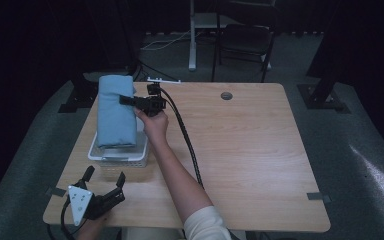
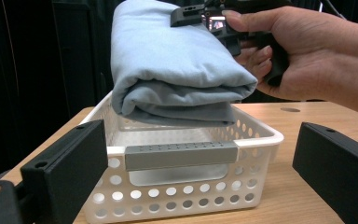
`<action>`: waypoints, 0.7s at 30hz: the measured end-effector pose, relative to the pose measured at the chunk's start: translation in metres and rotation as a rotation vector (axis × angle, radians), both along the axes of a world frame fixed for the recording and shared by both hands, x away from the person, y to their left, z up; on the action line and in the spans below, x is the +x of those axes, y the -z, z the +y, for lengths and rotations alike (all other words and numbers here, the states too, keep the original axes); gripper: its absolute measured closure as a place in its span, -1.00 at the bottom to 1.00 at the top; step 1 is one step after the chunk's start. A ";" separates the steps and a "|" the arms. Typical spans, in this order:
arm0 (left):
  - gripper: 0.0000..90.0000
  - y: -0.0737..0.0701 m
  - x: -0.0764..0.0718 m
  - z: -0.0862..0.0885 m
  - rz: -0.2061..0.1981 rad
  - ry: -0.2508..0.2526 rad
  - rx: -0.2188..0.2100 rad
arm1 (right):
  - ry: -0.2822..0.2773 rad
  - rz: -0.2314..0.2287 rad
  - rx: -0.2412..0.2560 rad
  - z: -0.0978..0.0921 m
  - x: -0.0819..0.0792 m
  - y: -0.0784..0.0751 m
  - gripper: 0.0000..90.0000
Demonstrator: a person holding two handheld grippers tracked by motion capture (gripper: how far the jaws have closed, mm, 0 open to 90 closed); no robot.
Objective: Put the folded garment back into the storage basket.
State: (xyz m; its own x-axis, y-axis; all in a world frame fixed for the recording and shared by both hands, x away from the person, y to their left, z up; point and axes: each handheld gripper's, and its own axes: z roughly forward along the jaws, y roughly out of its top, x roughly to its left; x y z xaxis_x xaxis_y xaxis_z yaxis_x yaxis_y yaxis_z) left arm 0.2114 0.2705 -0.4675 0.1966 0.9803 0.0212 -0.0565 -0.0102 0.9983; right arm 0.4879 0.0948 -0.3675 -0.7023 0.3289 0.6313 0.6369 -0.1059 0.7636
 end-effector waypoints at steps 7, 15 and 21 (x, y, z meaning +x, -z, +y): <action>-0.90 0.000 0.000 0.000 -0.002 0.003 -0.002 | 0.008 0.003 0.005 -0.001 0.002 0.001 0.40; -0.90 0.000 0.000 0.000 -0.004 0.004 -0.003 | 0.017 0.015 -0.032 -0.001 0.005 0.004 0.40; -0.90 0.000 -0.001 0.001 -0.006 0.007 -0.004 | 0.019 0.032 -0.074 0.003 0.007 0.013 0.40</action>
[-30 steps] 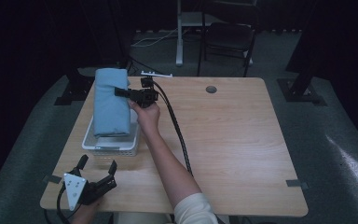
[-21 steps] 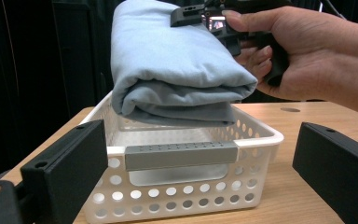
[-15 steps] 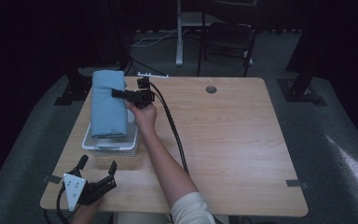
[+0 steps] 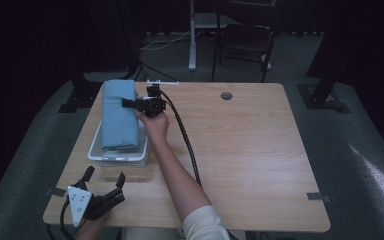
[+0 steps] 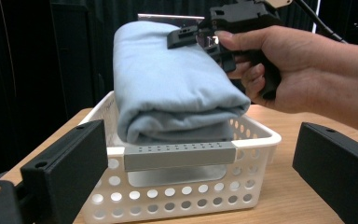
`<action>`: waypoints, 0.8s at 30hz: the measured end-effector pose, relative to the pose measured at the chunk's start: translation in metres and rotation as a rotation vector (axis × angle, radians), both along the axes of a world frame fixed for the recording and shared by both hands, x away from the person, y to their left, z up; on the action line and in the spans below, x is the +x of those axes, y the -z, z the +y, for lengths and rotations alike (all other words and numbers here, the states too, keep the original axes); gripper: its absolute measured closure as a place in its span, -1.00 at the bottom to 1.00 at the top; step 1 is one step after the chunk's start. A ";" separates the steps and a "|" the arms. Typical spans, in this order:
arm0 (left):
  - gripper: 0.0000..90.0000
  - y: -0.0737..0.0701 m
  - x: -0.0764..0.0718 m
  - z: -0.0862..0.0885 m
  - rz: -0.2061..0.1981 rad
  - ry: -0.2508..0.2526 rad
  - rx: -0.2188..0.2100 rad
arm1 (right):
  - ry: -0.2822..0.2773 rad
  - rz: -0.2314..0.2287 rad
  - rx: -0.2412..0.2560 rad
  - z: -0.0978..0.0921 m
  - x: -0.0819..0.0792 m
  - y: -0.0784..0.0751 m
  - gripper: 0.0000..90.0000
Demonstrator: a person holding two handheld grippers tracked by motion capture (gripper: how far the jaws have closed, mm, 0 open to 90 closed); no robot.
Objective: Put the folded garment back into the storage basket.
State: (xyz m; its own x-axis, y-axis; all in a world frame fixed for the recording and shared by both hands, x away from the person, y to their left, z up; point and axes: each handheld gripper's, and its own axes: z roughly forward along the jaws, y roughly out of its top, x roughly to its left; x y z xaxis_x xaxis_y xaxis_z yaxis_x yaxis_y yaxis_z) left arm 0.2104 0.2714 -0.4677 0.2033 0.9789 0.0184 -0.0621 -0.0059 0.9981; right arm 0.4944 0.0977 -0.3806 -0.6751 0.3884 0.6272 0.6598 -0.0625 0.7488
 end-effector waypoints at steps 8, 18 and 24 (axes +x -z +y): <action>-0.90 0.000 0.000 0.000 -0.002 -0.001 -0.001 | -0.004 0.026 -0.038 0.007 0.000 0.014 0.40; -0.90 0.000 0.000 0.000 0.000 -0.002 0.000 | -0.009 0.031 -0.116 0.011 0.000 0.026 0.39; -0.90 0.000 0.000 0.000 0.000 -0.003 0.000 | -0.024 -0.017 -0.228 0.018 -0.004 0.024 0.39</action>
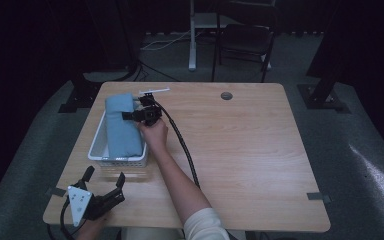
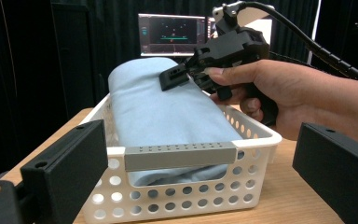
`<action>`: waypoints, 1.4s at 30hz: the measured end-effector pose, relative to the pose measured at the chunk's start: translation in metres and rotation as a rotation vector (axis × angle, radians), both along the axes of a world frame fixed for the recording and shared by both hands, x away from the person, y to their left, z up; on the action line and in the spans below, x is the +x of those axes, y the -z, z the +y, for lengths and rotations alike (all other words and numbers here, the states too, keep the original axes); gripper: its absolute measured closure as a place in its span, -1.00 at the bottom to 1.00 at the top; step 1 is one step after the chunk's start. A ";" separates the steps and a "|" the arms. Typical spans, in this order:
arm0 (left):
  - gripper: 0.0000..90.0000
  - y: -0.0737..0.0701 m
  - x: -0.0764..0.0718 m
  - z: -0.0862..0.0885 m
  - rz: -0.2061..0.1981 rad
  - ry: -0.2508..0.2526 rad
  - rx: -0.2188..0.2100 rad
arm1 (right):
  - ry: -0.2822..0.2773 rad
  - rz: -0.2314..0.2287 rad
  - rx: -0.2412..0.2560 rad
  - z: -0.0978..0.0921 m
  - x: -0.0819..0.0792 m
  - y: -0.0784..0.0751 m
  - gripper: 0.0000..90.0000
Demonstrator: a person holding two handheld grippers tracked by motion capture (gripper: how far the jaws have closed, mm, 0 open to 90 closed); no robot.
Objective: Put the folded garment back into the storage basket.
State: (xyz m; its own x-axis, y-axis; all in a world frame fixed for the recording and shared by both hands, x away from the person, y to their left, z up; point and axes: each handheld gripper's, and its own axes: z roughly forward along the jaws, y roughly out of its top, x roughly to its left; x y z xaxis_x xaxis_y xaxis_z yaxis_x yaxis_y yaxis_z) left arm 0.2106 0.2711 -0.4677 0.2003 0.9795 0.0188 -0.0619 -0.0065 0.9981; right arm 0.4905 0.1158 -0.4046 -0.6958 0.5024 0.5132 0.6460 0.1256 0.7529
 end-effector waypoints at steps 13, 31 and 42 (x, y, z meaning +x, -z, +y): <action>-0.90 0.000 0.000 0.000 0.001 -0.003 0.001 | 0.007 -0.040 -0.106 0.006 -0.004 -0.004 0.27; -0.90 0.000 0.000 0.000 0.004 -0.009 0.002 | -0.013 -0.104 -0.144 -0.005 -0.011 -0.015 0.15; -0.90 0.000 0.000 0.000 0.005 -0.009 0.003 | 0.007 -0.113 -0.121 -0.013 -0.013 -0.018 0.05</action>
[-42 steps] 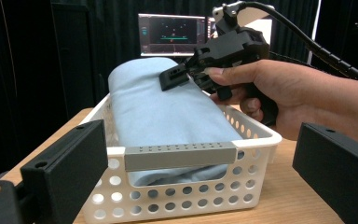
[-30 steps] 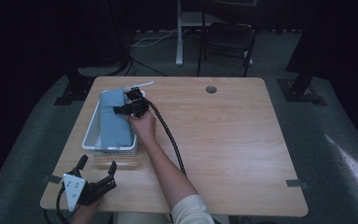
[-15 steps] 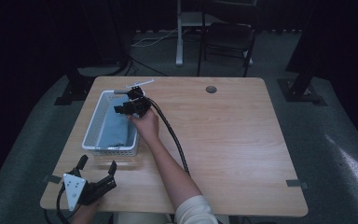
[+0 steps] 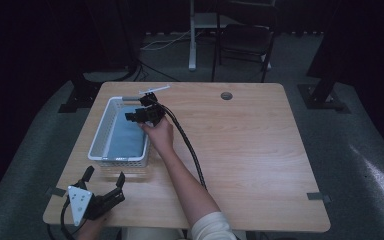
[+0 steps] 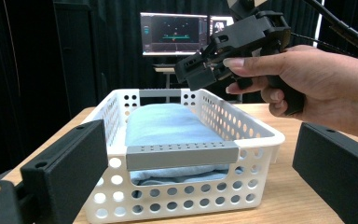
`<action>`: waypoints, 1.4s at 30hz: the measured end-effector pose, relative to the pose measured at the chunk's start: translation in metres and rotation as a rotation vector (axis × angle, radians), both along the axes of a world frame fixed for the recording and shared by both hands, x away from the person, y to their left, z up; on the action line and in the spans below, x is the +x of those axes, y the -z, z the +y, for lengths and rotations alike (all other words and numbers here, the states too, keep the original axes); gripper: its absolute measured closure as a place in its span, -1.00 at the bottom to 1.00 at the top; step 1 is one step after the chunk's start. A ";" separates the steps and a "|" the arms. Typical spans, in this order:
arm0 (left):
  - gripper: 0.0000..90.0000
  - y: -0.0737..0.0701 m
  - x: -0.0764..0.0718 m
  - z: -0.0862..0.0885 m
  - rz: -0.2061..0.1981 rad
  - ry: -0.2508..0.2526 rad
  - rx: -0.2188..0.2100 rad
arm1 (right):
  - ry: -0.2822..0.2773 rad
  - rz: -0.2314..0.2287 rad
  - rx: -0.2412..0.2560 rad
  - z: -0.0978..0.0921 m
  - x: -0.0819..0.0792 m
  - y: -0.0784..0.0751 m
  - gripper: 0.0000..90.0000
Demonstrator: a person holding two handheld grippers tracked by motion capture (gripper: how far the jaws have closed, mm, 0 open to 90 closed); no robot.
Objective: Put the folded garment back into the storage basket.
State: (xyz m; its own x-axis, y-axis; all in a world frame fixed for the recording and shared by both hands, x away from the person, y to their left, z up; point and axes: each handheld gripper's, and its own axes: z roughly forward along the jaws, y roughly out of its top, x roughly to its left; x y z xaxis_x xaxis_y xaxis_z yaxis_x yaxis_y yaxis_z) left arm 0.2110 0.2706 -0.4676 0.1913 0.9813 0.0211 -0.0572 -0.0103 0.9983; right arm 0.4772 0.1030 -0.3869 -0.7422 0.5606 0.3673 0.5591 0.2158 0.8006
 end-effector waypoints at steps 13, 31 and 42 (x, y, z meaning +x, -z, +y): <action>-0.90 0.000 -0.001 0.000 -0.002 -0.003 0.000 | -0.061 -0.058 0.076 -0.003 -0.013 0.002 -0.51; -0.90 0.000 -0.001 0.001 0.006 0.023 0.006 | -0.069 -0.175 0.085 -0.022 -0.040 -0.010 -0.99; -0.90 0.000 -0.001 0.001 0.005 0.035 0.003 | -0.020 -0.198 0.085 -0.053 -0.053 -0.016 -0.99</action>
